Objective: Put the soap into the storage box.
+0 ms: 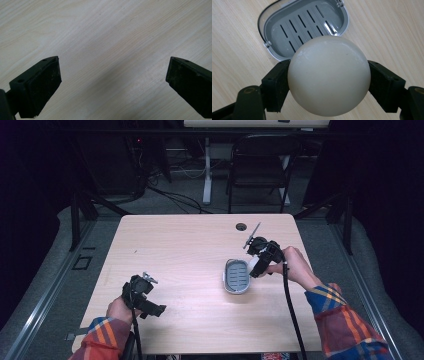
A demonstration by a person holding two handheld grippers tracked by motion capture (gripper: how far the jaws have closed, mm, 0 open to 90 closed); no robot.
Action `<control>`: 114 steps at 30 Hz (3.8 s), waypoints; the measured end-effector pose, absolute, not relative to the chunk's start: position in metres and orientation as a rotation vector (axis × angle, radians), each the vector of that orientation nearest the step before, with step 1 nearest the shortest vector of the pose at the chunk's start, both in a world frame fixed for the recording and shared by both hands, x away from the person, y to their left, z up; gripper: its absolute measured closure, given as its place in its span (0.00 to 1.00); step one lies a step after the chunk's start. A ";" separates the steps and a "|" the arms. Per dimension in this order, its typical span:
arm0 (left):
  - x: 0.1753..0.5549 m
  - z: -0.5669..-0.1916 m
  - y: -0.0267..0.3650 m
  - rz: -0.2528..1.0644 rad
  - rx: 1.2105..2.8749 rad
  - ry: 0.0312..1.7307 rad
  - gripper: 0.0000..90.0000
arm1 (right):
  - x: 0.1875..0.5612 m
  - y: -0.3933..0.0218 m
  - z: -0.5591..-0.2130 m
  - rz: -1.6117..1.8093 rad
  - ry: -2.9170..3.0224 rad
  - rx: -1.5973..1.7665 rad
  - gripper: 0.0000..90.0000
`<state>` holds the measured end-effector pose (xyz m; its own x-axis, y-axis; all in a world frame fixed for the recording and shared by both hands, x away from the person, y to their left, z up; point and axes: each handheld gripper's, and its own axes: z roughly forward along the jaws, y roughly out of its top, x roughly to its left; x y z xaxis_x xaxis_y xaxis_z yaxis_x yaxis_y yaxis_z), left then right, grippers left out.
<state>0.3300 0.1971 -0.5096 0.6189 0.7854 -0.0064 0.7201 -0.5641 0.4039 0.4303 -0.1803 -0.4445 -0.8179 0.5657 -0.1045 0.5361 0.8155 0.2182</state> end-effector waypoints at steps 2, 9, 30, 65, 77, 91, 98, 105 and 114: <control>0.330 -0.509 0.197 0.249 2.475 1.204 0.00 | 0.431 -0.177 -0.445 0.270 2.839 0.859 0.27; 0.330 -0.510 0.197 0.246 2.475 1.201 0.00 | 0.434 -0.168 -0.444 0.258 2.849 0.844 0.27; 0.330 -0.510 0.197 0.246 2.476 1.197 0.00 | 0.444 -0.149 -0.445 0.222 2.874 0.810 0.27; 0.330 -0.510 0.197 0.245 2.482 1.190 0.00 | 0.458 -0.122 -0.495 0.174 2.934 0.813 0.27; 0.330 -0.510 0.197 0.237 2.484 1.188 0.00 | 0.460 -0.123 -0.504 0.167 2.959 0.811 0.26; 0.330 -0.511 0.195 0.231 2.498 1.174 0.00 | 0.456 -0.135 -0.492 0.238 2.970 0.816 0.19; 0.330 -0.511 0.195 0.232 2.498 1.177 0.00 | 0.445 -0.147 -0.474 0.346 2.946 0.829 0.12; 0.330 -0.511 0.195 0.233 2.497 1.175 0.00 | 0.433 -0.160 -0.458 0.408 2.919 0.819 0.00; 0.330 -0.511 0.194 0.235 2.503 1.179 0.00 | 0.414 -0.182 -0.445 0.423 2.877 0.818 0.00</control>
